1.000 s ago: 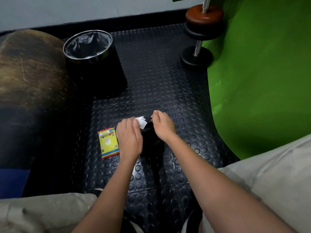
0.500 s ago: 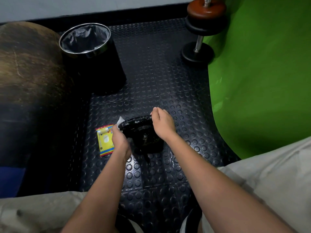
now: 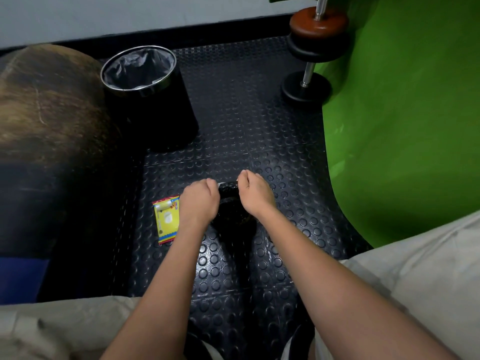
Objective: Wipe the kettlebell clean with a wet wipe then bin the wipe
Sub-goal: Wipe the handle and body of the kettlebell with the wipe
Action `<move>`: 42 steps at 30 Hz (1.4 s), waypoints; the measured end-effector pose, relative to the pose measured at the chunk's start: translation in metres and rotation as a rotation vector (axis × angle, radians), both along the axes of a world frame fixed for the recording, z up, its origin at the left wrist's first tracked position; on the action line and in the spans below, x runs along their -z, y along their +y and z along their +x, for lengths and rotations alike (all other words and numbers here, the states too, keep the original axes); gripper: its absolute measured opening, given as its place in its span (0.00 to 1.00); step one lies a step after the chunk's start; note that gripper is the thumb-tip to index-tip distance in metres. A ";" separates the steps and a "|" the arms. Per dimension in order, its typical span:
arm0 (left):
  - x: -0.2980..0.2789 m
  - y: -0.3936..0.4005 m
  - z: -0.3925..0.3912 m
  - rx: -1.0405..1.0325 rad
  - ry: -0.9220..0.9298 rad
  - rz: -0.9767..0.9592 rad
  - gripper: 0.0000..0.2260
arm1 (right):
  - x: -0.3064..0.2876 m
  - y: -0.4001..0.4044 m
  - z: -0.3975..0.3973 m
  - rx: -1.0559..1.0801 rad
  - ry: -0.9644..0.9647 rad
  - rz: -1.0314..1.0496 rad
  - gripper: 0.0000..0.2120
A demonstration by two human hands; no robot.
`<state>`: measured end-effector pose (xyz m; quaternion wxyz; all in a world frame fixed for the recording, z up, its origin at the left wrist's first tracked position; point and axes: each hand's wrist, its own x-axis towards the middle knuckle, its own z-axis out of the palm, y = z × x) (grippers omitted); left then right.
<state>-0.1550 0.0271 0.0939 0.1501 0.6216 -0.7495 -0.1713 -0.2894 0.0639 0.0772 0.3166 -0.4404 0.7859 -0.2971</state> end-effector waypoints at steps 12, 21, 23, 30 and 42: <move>0.046 0.034 -0.001 -0.330 0.533 -0.190 0.14 | 0.006 -0.001 0.003 0.007 -0.029 -0.056 0.23; 0.036 0.008 0.022 -0.711 1.152 0.635 0.13 | 0.007 -0.002 0.003 0.031 -0.029 -0.050 0.23; 0.041 0.000 0.030 -0.629 1.039 0.666 0.15 | 0.006 -0.001 0.003 0.029 -0.022 -0.047 0.23; -0.006 -0.011 0.016 -0.170 0.228 0.355 0.19 | 0.003 -0.004 0.002 0.017 0.013 -0.015 0.20; 0.030 0.033 -0.002 -0.026 0.120 -0.295 0.16 | 0.002 -0.001 0.001 0.011 -0.036 -0.020 0.23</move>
